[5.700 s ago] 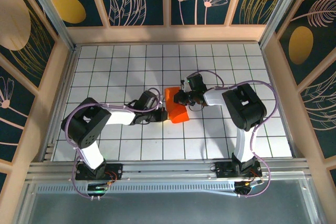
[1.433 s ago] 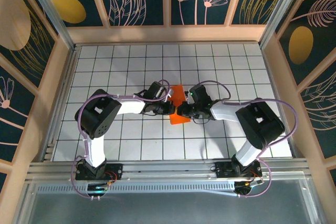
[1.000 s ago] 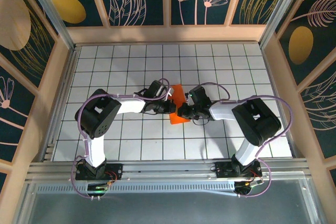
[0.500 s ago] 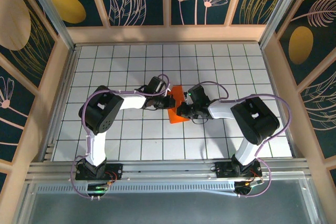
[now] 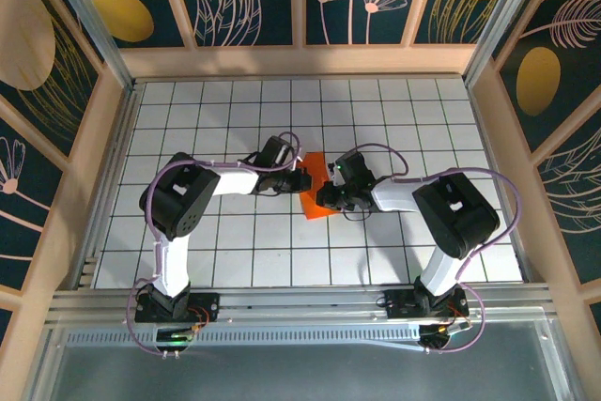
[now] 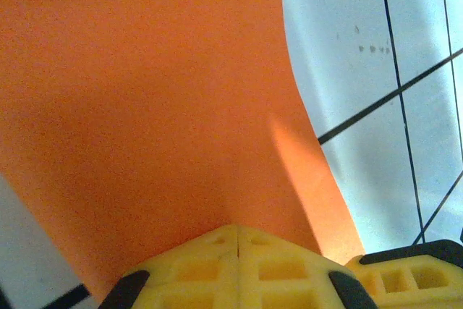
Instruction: Fold a paper plane with a square sheet of paper (fold left side to right side)
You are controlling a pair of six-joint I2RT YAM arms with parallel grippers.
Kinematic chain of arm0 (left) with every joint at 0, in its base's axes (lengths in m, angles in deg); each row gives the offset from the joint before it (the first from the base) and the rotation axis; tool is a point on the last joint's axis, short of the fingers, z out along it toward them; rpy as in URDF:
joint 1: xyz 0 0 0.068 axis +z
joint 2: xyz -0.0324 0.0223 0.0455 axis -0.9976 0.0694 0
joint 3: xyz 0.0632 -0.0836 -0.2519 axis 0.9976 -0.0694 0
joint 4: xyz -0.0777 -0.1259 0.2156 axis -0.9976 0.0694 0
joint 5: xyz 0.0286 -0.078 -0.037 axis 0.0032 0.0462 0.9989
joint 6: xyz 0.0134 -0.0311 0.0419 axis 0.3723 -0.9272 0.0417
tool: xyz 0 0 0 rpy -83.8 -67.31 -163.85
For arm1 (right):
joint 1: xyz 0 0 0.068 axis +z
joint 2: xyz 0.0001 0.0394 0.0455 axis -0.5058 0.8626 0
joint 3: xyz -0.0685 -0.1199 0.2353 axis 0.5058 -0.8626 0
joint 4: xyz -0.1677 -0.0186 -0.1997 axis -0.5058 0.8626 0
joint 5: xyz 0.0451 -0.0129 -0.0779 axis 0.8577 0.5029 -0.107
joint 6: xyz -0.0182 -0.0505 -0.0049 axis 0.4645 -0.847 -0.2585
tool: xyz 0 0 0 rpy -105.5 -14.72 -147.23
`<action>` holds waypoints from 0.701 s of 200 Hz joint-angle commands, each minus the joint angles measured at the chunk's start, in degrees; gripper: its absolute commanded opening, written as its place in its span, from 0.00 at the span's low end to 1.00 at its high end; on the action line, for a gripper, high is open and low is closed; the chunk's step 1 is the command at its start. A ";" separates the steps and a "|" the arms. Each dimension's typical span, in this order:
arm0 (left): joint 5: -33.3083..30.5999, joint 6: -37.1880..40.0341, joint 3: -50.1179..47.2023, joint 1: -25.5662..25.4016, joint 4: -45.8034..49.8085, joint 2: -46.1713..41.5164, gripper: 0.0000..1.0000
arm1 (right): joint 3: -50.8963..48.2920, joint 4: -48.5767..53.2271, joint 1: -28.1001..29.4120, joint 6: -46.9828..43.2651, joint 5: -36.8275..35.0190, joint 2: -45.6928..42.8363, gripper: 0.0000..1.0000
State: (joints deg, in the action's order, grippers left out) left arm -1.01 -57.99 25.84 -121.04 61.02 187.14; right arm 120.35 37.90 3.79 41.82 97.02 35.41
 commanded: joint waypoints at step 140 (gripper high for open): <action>-5.14 1.89 6.81 11.90 -1.08 8.78 0.00 | -4.14 6.99 -1.48 -0.98 -5.04 3.30 0.00</action>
State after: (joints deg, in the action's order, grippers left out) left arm -0.16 -58.23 31.13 -112.15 58.05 191.97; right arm 119.63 36.26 3.46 41.84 97.50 35.57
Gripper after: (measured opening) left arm 0.048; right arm 0.051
